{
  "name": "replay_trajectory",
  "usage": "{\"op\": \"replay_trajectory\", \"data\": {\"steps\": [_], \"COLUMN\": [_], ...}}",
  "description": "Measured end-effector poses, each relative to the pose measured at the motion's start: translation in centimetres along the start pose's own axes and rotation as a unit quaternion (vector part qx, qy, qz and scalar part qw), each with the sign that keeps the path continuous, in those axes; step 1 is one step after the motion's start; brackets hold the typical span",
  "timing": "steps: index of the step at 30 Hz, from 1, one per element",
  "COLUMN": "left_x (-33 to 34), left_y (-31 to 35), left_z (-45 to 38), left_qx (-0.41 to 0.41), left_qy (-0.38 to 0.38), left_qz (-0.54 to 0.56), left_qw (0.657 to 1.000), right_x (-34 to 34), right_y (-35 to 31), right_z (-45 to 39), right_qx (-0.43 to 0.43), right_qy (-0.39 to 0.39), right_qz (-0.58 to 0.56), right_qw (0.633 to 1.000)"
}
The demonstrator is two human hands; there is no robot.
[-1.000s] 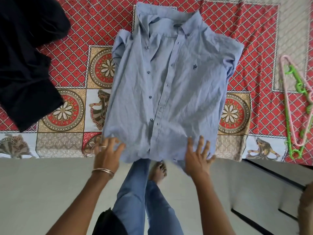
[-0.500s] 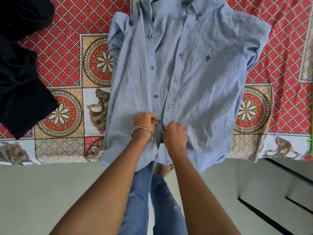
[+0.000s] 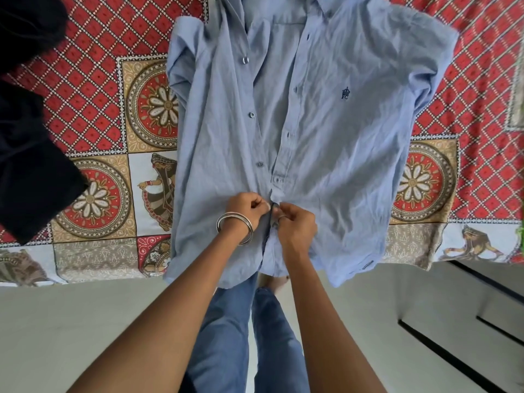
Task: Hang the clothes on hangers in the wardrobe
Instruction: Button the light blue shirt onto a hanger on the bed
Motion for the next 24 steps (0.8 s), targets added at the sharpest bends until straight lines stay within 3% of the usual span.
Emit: {"op": "replay_trajectory", "data": {"steps": [17, 24], "left_x": [-0.3, -0.7], "left_y": [1.5, 0.4], "left_z": [-0.2, -0.1], "left_qx": [0.019, -0.019], "left_qy": [-0.050, -0.043], "left_qz": [-0.057, -0.014], "left_qw": [0.997, 0.999], "right_x": [0.4, 0.6], "right_y": [0.2, -0.5], "right_z": [-0.5, -1.2], "right_qx": [0.001, -0.034], "right_qy": [-0.087, -0.103], "right_qz": [-0.157, -0.086], "right_qw": [0.984, 0.990]}}
Point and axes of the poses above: each hand's wrist, its own z-axis away from the middle knuckle, its own x-axis out of the palm, y = z × x, the point moved 7 cm from there along -z, towards the middle knuckle, and after that the axes turned 8 degrees about x, right-handed, at the moved point
